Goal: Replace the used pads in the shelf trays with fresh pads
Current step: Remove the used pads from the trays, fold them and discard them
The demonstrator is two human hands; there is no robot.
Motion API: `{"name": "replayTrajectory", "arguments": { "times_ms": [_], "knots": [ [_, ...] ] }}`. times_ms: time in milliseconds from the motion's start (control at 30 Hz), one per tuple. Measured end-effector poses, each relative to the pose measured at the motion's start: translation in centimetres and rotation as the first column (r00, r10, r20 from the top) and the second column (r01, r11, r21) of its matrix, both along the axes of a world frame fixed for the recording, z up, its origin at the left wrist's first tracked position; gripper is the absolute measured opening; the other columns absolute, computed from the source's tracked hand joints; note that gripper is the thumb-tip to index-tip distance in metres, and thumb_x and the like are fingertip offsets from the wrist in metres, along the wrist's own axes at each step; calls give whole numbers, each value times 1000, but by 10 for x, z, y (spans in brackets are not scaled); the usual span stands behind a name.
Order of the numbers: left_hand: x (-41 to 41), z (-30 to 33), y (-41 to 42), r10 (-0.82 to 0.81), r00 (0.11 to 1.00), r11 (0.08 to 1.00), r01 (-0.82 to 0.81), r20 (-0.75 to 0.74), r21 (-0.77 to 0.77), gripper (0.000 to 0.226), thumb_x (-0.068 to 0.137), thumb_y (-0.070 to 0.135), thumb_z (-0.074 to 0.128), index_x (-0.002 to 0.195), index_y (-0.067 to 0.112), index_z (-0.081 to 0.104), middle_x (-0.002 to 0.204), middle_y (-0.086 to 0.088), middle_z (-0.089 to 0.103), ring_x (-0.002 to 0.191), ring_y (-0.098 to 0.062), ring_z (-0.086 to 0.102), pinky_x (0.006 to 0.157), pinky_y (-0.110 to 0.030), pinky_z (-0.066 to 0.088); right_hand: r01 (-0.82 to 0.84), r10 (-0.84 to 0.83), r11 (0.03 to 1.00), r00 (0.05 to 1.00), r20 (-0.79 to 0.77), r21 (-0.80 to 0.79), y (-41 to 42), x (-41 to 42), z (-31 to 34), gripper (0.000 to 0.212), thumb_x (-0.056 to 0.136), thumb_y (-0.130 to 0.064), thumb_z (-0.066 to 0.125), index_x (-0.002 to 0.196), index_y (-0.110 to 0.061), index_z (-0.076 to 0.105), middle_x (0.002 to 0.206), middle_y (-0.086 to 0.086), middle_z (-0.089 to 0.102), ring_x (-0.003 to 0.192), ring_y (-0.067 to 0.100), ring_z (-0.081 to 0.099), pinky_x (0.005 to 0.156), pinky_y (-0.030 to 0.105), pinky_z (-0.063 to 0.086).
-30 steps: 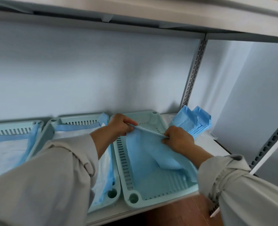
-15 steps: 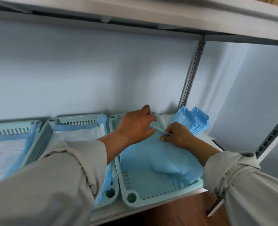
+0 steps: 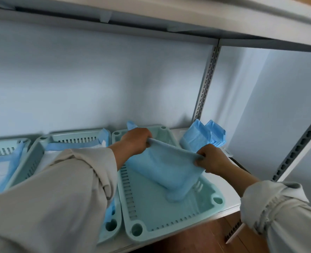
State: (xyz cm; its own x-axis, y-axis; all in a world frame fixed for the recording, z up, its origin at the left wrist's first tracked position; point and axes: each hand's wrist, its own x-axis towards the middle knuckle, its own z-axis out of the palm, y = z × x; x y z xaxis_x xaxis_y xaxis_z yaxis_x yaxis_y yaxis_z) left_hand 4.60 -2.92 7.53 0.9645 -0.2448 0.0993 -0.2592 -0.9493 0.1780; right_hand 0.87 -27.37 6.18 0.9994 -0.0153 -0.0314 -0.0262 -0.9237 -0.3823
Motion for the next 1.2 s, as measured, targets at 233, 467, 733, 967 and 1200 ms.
{"name": "replayTrajectory", "arguments": {
  "times_ms": [233, 467, 733, 967, 1200],
  "knots": [
    [38, 24, 7, -22, 946, 826, 199, 323, -527, 49, 76, -17, 43, 111, 11, 65, 144, -10, 43, 144, -22, 26, 108, -19, 23, 23, -45, 999, 692, 721, 40, 33, -16, 52, 21, 86, -19, 59, 101, -28, 72, 94, -1, 72, 91, 24, 65, 67, 28, 43],
    [-19, -37, 22, 62, 974, 998, -58, -216, 25, 58, 93, 2, 36, 148, 18, 27, 155, -11, 25, 144, -26, 23, 116, -34, 24, -272, 385, 838, 909, 159, -474, 87, -38, -52, 37, 18, -32, 87, 38, -19, 59, 37, -1, 51, 31, 13, 53, 32, 13, 32],
    [-64, -79, -5, -164, 911, 986, 167, -378, -25, 48, 88, 22, 59, 135, 23, 49, 141, -1, 50, 130, -18, 46, 105, -28, 36, -326, 346, 872, 938, -11, -366, 111, -48, -71, 30, 98, -21, 44, 122, -12, 59, 122, 14, 61, 114, 33, 58, 90, 38, 45],
    [-65, -77, -5, -74, 945, 992, 103, -319, 74, 24, 92, 18, 50, 110, 16, 66, 119, -6, 64, 109, -24, 60, 94, -35, 48, -310, 279, 874, 951, -136, -374, 92, -49, -69, 36, 92, -22, 52, 128, -19, 50, 129, 11, 55, 120, 30, 53, 95, 36, 43],
    [-77, -74, -15, -114, 852, 983, 171, -512, 65, 63, 80, 60, 61, 131, 25, 52, 133, 2, 54, 121, -19, 51, 102, -35, 42, -225, 151, 935, 952, -265, -274, 51, -50, -63, 40, 88, -9, 48, 122, -28, 54, 133, 1, 51, 125, 22, 49, 101, 33, 40]
  ]
}}
